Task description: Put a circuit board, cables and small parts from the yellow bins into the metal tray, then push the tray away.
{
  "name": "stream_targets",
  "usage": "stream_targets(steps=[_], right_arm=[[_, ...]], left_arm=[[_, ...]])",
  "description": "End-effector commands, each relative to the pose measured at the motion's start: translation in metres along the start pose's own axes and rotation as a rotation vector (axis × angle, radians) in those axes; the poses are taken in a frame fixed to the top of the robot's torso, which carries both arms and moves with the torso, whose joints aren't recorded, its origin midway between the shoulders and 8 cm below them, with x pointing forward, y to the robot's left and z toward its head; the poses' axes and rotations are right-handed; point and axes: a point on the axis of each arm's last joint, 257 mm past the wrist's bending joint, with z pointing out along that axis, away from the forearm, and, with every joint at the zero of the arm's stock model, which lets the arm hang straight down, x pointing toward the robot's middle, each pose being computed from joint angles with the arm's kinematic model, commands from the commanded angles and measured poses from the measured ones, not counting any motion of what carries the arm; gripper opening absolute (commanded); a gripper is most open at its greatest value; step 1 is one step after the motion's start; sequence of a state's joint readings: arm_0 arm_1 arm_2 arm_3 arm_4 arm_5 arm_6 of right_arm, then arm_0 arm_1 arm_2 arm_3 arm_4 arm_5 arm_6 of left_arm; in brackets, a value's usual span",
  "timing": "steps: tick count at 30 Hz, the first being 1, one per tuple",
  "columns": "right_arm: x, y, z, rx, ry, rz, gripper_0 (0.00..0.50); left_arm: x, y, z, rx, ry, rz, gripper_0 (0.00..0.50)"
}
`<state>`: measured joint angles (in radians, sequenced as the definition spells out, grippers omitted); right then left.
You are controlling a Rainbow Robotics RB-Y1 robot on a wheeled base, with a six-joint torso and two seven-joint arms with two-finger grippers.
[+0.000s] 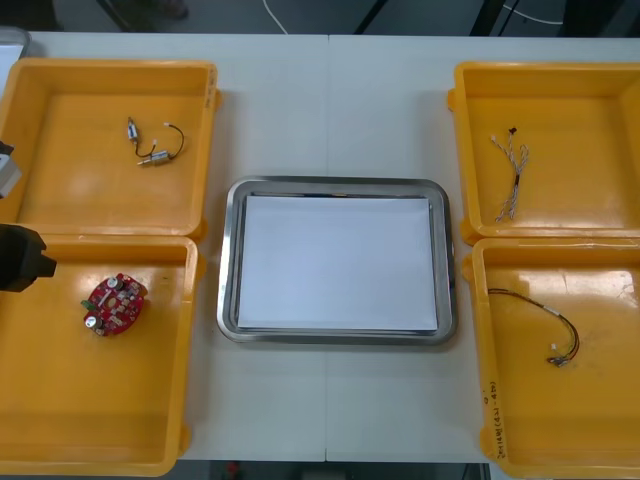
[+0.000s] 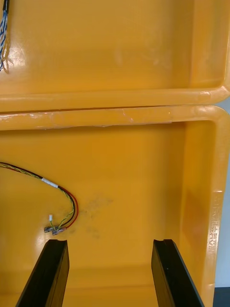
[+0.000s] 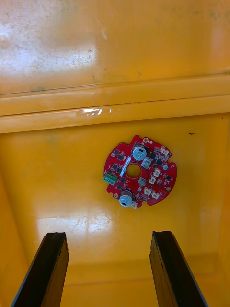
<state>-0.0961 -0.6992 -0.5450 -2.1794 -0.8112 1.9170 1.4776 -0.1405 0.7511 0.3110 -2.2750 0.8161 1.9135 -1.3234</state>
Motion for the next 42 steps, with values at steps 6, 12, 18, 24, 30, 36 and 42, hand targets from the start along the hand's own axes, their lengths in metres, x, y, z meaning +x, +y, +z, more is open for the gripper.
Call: stream_targets(steps=[6,12,18,24,30,36,42], right_arm=[[-0.0009,-0.0098,-0.0098,0.046,-0.011,0.006,0.500],[-0.0009,-0.0098,-0.0098,0.046,-0.011,0.006,0.500],[-0.0009,-0.0098,-0.0098,0.046,-0.011,0.006,0.500],[-0.0009,-0.0098,-0.0098,0.046,-0.011,0.006,0.500],[-0.0009,-0.0098,-0.0098,0.046,-0.011,0.006,0.500],[-0.0009,-0.0098,-0.0098,0.046,-0.011,0.006,0.500],[-0.0009,-0.0098,-0.0098,0.046,-0.011,0.006,0.500]], left_arm=[[-0.0003,0.0146,-0.0123,-0.047,-0.012,-0.001,0.500],[-0.0003,0.0146,-0.0123,-0.047,-0.012,-0.001,0.500],[-0.0003,0.0146,-0.0123,-0.047,-0.012,-0.001,0.500],[-0.0003,0.0146,-0.0123,-0.047,-0.012,-0.001,0.500],[-0.0003,0.0146,-0.0123,-0.047,-0.012,-0.001,0.500],[-0.0003,0.0146,-0.0123,-0.047,-0.012,-0.001,0.500],[-0.0003,0.0146,-0.0123,-0.047,-0.012,-0.001,0.500]])
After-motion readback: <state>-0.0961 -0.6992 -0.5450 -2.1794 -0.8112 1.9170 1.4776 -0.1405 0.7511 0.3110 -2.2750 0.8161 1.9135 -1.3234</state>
